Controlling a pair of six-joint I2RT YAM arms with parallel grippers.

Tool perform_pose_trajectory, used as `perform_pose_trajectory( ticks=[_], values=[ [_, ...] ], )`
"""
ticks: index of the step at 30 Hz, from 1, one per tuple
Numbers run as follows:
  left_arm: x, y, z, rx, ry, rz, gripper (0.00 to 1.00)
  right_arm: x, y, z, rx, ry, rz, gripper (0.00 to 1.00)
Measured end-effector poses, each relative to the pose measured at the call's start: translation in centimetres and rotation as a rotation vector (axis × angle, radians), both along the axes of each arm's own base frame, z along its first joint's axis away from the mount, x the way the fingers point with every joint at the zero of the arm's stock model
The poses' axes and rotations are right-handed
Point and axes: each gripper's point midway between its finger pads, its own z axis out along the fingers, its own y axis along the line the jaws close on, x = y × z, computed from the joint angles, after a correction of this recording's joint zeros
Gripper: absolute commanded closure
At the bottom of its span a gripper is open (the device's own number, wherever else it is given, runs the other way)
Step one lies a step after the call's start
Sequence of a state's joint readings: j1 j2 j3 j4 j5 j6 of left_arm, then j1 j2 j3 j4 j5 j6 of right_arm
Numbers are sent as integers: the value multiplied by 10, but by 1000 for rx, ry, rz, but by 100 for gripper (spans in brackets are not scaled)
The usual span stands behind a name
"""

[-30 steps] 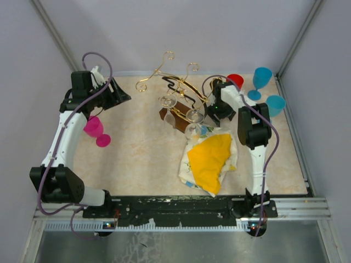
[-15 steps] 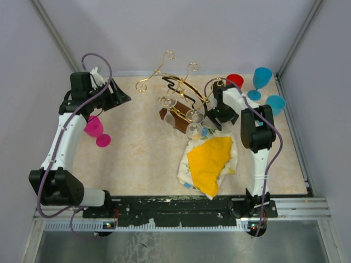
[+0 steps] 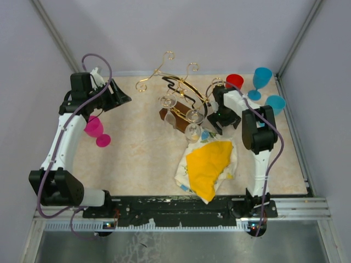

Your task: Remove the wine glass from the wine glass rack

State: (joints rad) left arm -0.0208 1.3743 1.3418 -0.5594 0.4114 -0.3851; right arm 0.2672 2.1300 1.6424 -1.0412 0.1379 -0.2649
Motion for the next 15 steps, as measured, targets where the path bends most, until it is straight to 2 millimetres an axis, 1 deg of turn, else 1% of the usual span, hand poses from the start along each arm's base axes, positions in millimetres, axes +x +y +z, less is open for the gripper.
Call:
perform_pose_trajectory(
  ticks=[8, 15],
  values=[
    [0, 0, 0, -1, 0, 0, 29, -21, -8, 6, -17, 14, -26, 17],
    [0, 0, 0, 0, 1, 0, 29, -25, -11, 16, -26, -14, -53, 16]
  ],
)
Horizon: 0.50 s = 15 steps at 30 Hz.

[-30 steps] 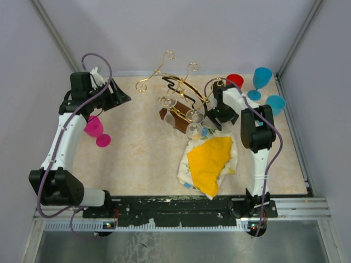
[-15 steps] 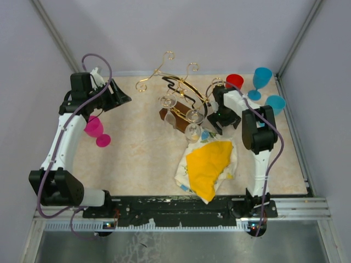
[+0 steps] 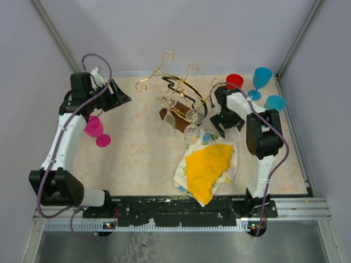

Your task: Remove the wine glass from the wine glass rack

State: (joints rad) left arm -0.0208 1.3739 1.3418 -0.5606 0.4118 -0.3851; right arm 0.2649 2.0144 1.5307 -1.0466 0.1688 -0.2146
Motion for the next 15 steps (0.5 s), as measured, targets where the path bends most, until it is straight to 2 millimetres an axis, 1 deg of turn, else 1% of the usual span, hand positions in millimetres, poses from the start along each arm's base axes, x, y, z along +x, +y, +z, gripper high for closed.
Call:
perform_pose_trajectory(
  ticks=[3, 7, 13, 15],
  values=[
    [0, 0, 0, 0, 1, 0, 29, -2, -5, 1, -23, -7, -19, 16],
    [-1, 0, -1, 1, 4, 0, 29, -11, -12, 1, -53, 3, -40, 17],
    [-1, 0, -3, 0, 10, 1, 29, -24, -22, 7, -75, -3, -86, 17],
    [-2, 0, -7, -2, 19, 2, 29, -28, -27, 11, -75, -8, -109, 17]
  ],
)
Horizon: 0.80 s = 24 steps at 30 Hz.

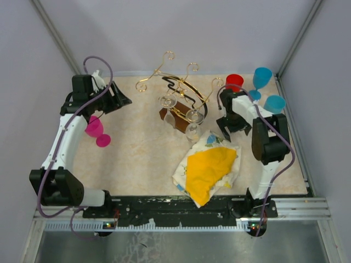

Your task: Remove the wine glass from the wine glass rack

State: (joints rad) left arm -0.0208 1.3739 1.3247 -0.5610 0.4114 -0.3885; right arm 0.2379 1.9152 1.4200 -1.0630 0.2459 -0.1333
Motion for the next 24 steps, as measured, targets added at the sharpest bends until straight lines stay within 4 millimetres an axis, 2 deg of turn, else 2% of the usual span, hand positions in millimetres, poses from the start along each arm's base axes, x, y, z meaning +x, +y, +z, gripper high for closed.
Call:
perform_pose_trajectory(
  ticks=[4, 11, 18, 22, 24],
  values=[
    [-4, 0, -11, 0, 32, 3, 29, 2, -11, 14, -3, -48, -54, 17],
    [-8, 1, -2, -4, 19, 9, 29, 7, -27, 36, -50, -143, -122, 19],
    [-16, -2, 32, -25, -56, 8, 29, 7, -34, 54, -82, -213, -162, 26],
    [-25, -7, 50, -54, -96, -18, 28, 6, -39, 81, -93, -302, -198, 32],
    [-29, -11, 56, -69, -106, -38, 29, 5, -41, 99, -92, -354, -220, 38]
  ],
)
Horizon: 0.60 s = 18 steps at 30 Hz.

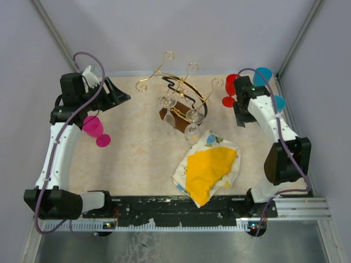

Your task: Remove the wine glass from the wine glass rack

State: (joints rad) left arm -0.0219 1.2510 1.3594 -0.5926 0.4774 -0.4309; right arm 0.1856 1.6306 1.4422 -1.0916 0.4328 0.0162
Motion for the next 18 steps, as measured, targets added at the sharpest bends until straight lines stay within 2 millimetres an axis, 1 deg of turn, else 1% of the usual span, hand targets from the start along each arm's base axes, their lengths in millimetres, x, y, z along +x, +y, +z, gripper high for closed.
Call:
perform_pose_trajectory(
  ticks=[3, 5, 7, 8, 10, 12, 14, 16, 18],
  values=[
    [-5, -8, 3, -18, -2, -38, 29, -1, -1, 23, 9, -73, -32, 46],
    [-8, -15, 3, -24, 0, -65, 29, -5, -1, 36, 26, -115, -54, 52],
    [-12, -23, 4, -27, -1, -94, 29, -9, 3, 49, 65, -162, -70, 55],
    [-13, -26, 4, -26, -1, -105, 29, -11, 7, 57, 103, -193, -76, 56],
    [-15, -31, 3, -26, 2, -119, 29, -15, 16, 70, 170, -243, -80, 49],
    [-18, -34, 3, -24, 3, -131, 30, -21, 29, 87, 254, -299, -71, 46],
    [-21, -36, 4, -22, 0, -136, 29, -29, 43, 100, 328, -339, -43, 45],
    [-21, -35, 5, -18, -4, -134, 29, -38, 61, 110, 394, -362, 1, 45],
    [-22, -34, 6, -15, -7, -130, 30, -45, 74, 115, 442, -366, 35, 42]
  ],
)
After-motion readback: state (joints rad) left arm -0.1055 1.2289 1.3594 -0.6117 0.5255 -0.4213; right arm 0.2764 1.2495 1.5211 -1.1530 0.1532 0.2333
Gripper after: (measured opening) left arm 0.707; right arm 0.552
